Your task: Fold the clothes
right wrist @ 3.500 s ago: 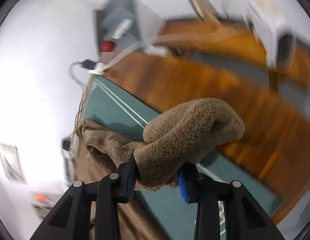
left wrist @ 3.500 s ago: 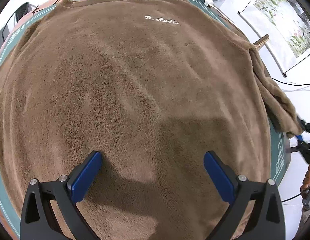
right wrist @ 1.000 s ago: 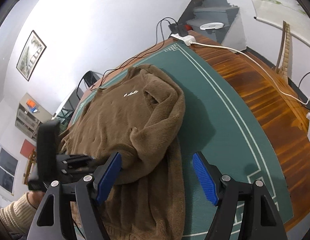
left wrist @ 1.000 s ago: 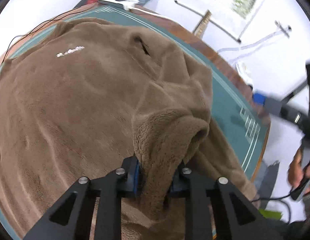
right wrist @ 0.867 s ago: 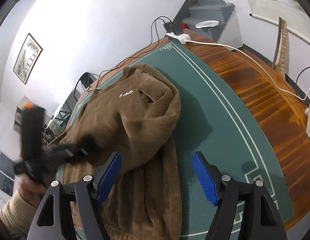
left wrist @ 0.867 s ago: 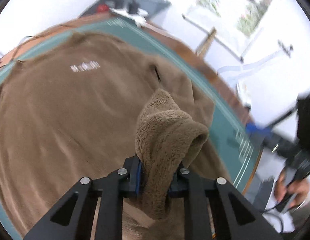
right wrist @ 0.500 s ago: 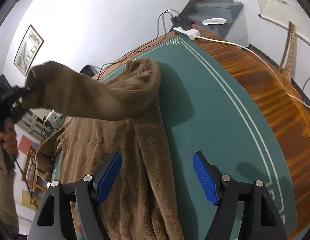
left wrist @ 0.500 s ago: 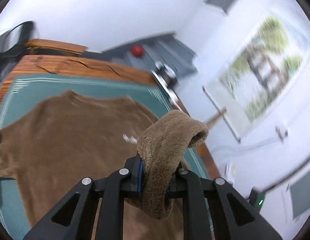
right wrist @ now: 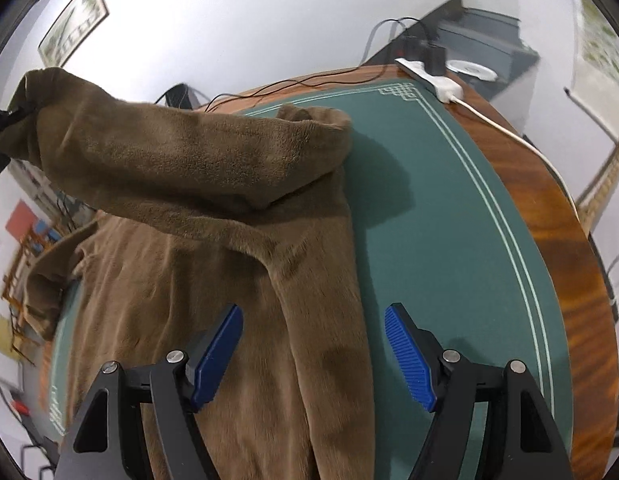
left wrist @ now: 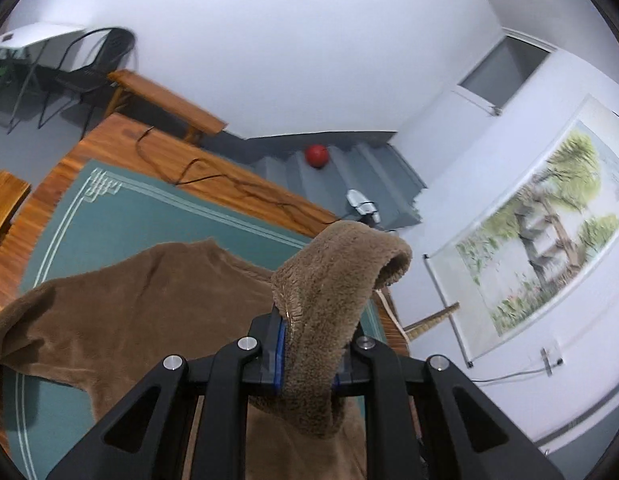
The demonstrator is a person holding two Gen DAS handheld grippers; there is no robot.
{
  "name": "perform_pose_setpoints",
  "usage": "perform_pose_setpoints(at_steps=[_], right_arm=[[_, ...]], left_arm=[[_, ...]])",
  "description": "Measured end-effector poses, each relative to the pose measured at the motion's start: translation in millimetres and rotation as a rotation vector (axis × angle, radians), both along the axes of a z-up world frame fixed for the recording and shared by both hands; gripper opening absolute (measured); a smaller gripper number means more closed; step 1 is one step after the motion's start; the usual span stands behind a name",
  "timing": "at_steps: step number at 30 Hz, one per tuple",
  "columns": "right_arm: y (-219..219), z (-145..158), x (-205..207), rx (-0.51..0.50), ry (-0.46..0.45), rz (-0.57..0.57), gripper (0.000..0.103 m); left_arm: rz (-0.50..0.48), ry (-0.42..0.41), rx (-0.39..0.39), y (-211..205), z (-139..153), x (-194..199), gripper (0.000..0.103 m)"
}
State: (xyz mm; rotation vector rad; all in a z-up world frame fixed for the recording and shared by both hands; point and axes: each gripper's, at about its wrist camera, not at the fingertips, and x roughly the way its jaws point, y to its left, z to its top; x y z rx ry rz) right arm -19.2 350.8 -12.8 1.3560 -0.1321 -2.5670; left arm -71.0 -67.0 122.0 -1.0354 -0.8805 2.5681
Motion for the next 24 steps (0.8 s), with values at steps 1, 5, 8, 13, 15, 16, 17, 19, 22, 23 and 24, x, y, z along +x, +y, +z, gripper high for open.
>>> perform_pose_setpoints(at_steps=[1,5,8,13,15,16,17,19,22,23,24], right_arm=[[-6,-1,-7,0.032,0.006,0.007,0.075],[-15,-8,-49,0.2,0.02,-0.036,0.075],[-15,-17,-91,0.295,-0.007,-0.093,0.075],[-43,-25,-162,0.318,-0.015,-0.024,0.075],[-57,-26,-188,0.317,-0.011,0.012,0.075],[-63,-26,-199,0.324,-0.003,0.022,0.075],[-67,-25,-210,0.321,-0.002,0.023,0.075],[-68,-23,-225,0.297,-0.007,0.006,0.075],[-68,-19,-231,0.274,0.008,0.001,0.075],[-67,-16,-225,0.265,0.022,0.021,0.075],[-66,-14,-219,0.255,0.037,0.043,0.075]], left_arm=[[0.008,-0.017,0.002,-4,-7,-3,0.018],[0.037,-0.072,0.015,-22,-32,-9,0.018],[0.057,-0.11,0.028,-34,-53,-11,0.018],[0.081,-0.17,0.044,-46,-82,-15,0.018],[0.101,-0.191,0.053,-53,-93,-17,0.018],[0.111,-0.202,0.058,-57,-98,-18,0.018],[0.123,-0.212,0.061,-61,-103,-18,0.018],[0.144,-0.233,0.068,-69,-113,-17,0.018],[0.162,-0.259,0.086,-78,-127,-16,0.018],[0.162,-0.264,0.089,-80,-130,-16,0.018],[0.163,-0.27,0.092,-81,-133,-15,0.018]])
